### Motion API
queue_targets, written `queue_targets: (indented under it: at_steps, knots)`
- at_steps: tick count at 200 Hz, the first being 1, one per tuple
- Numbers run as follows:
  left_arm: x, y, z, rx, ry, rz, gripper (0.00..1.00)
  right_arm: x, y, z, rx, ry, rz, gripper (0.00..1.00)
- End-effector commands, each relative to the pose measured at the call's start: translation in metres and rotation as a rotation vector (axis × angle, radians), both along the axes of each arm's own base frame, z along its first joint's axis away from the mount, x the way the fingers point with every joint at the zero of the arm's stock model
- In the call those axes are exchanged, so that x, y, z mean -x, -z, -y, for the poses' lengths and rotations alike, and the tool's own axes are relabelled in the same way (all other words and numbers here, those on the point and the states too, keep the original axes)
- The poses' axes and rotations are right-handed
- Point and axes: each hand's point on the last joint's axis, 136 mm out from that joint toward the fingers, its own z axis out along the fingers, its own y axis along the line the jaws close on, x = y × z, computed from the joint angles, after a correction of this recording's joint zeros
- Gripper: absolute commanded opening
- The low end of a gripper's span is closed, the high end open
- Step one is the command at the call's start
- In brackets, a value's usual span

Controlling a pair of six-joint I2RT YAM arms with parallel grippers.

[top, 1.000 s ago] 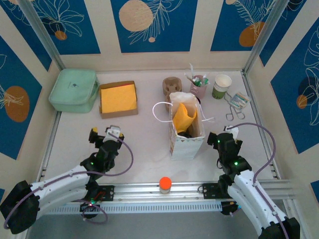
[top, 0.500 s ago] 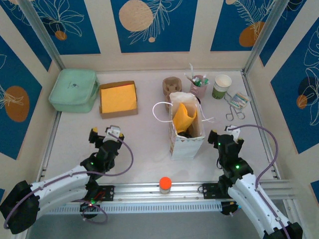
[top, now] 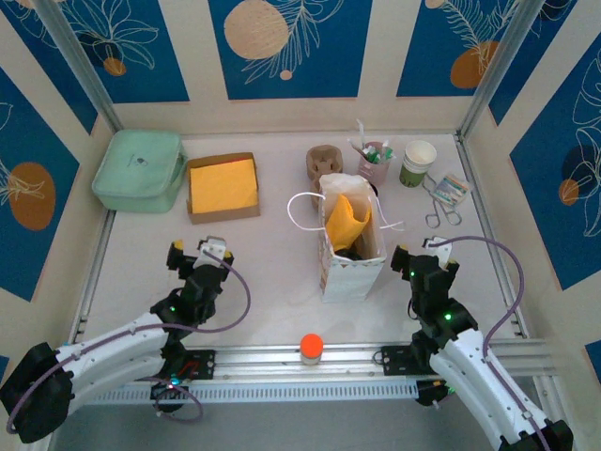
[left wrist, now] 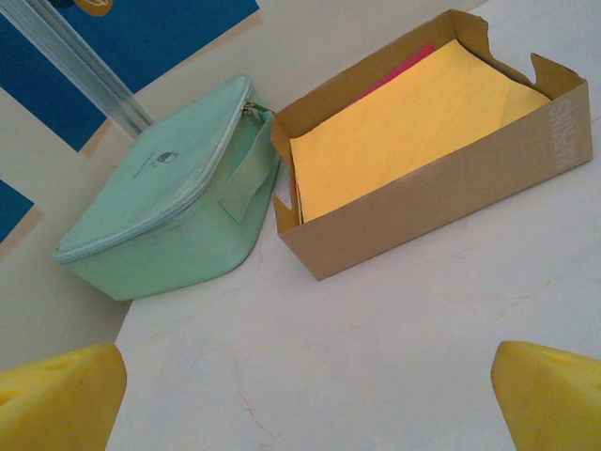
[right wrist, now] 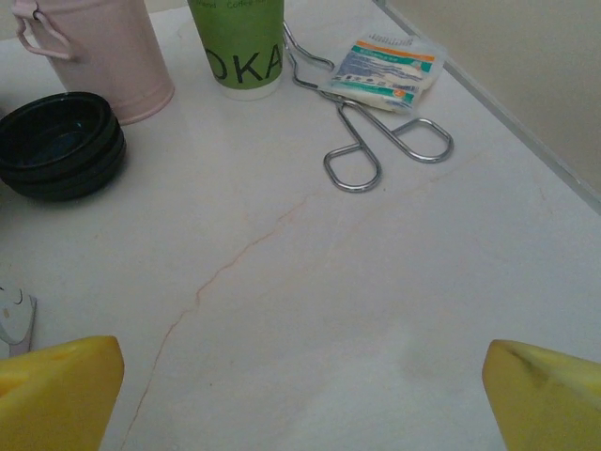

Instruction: Pack the takeout coffee

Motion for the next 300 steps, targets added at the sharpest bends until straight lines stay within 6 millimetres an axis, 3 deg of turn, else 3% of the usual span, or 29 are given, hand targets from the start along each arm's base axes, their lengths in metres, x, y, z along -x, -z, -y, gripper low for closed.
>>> queue_targets:
  at_steps: [1, 75, 136, 300]
  knots:
    - [0.001, 0.001, -0.005, 0.004, -0.023, 0.001, 1.00, 0.001, -0.003, 0.005, 0.008, 0.033, 0.032, 0.99]
    - [0.004, -0.003, -0.010, 0.027, -0.036, 0.030, 1.00, -0.003, -0.008, 0.003, 0.018, 0.022, 0.073, 0.99]
    - [0.008, -0.007, -0.016, 0.054, -0.050, 0.061, 1.00, 0.000, -0.010, 0.013, 0.007, 0.069, 0.102, 0.99]
    - [-0.025, -0.004, -0.033, 0.109, -0.111, 0.088, 1.00, -0.028, -0.010, 0.029, -0.069, 0.104, 0.187, 1.00]
